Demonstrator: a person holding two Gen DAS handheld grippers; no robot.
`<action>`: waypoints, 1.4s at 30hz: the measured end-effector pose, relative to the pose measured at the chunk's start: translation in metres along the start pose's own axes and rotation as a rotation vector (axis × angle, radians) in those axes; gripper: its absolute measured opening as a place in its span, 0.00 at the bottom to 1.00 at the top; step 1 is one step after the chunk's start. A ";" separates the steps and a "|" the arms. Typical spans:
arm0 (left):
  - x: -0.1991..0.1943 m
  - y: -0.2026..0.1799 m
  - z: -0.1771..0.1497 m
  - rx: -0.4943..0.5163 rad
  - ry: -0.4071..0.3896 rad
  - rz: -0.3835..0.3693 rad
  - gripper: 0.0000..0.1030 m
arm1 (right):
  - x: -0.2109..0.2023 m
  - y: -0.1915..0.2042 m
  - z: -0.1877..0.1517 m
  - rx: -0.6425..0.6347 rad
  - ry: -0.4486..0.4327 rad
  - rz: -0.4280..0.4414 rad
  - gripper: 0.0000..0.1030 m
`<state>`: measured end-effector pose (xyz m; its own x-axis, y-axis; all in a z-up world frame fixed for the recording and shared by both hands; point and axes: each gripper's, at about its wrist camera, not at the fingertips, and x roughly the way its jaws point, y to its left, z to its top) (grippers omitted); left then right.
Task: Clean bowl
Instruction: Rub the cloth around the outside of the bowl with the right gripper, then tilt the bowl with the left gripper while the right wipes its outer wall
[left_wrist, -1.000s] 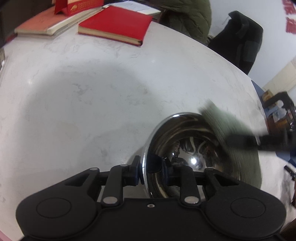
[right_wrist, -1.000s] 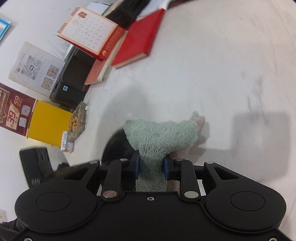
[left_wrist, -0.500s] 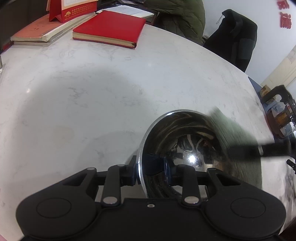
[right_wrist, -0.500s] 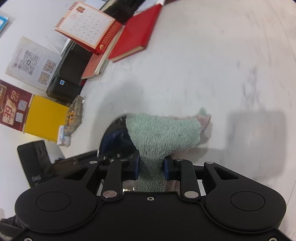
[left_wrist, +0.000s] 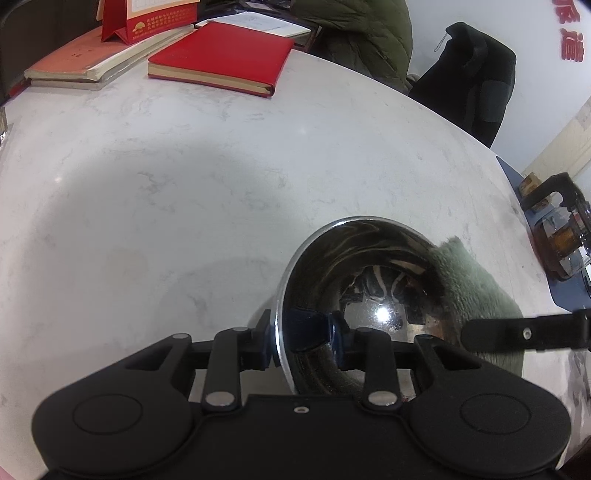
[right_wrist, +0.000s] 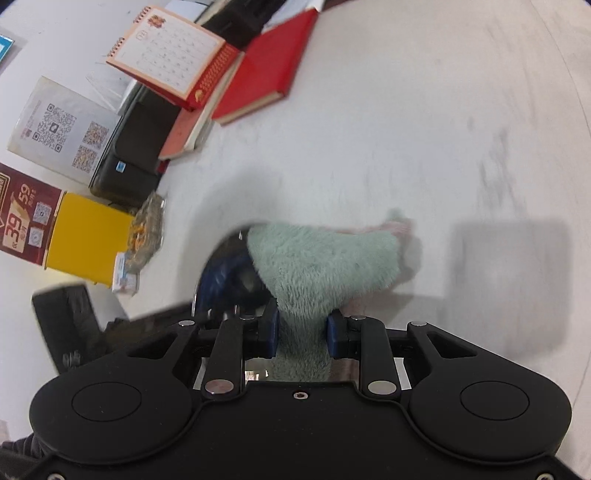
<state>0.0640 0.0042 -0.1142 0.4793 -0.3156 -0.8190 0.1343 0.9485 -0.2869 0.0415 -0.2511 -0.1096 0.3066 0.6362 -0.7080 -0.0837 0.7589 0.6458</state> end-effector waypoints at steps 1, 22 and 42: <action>0.000 0.000 0.000 0.003 0.001 0.000 0.28 | 0.001 0.003 0.002 -0.012 -0.003 -0.011 0.23; -0.001 0.005 -0.002 -0.069 -0.047 0.045 0.28 | 0.012 0.004 0.007 0.033 -0.047 0.004 0.23; -0.011 0.006 0.012 0.015 0.033 0.068 0.37 | 0.044 0.022 0.058 -0.123 -0.035 0.017 0.23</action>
<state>0.0696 0.0138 -0.1009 0.4591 -0.2509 -0.8522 0.1159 0.9680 -0.2225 0.1083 -0.2149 -0.1096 0.3371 0.6456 -0.6852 -0.2044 0.7607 0.6161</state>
